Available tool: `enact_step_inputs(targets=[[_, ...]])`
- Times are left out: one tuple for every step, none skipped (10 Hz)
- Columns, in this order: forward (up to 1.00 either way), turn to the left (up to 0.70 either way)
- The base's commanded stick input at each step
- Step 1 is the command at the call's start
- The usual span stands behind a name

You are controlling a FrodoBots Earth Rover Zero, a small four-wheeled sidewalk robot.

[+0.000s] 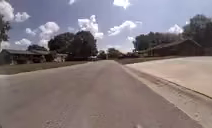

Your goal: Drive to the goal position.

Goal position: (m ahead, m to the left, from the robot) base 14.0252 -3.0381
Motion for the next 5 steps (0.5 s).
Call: enact_step_inputs(targets=[[0.7,0.0],[0.7,0.0],[0.7,0.0],[0.7,0.0],[0.7,0.0]])
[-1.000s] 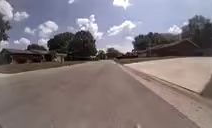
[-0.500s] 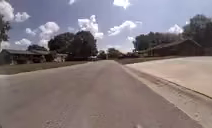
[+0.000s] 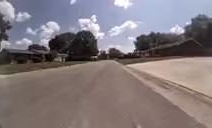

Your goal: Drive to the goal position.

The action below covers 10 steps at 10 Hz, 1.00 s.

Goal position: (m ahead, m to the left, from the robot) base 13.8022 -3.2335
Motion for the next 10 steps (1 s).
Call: enact_step_inputs(targets=[[0.7,0.0],[0.7,0.0],[0.7,0.0],[0.7,0.0],[0.7,0.0],[0.7,0.0],[0.7,0.0],[0.7,0.0],[0.7,0.0],[0.7,0.0]])
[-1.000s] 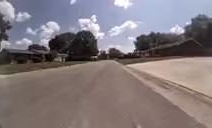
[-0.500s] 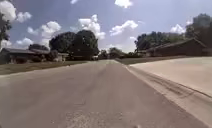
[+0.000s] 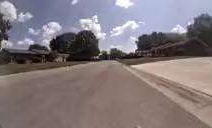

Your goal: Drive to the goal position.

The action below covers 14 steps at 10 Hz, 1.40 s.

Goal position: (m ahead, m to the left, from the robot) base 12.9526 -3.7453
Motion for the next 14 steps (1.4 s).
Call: enact_step_inputs(targets=[[0.7,0.0],[0.7,0.0],[0.7,0.0],[0.7,0.0],[0.7,0.0],[0.7,0.0],[0.7,0.0],[0.7,-0.08],[0.7,-0.35],[0.7,-0.35],[0.7,0.0],[0.7,0.0],[0.7,0.0],[0.7,0.0]])
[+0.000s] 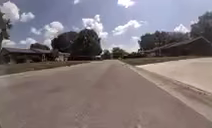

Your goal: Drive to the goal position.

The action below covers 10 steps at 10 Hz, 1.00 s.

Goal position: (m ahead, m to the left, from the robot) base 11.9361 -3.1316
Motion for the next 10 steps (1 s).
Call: enact_step_inputs(targets=[[0.7,0.0],[0.7,0.0],[0.7,0.0],[0.7,0.0],[0.7,0.0],[0.7,0.0],[0.7,0.0],[0.7,0.0],[0.7,0.0],[0.7,0.0]])
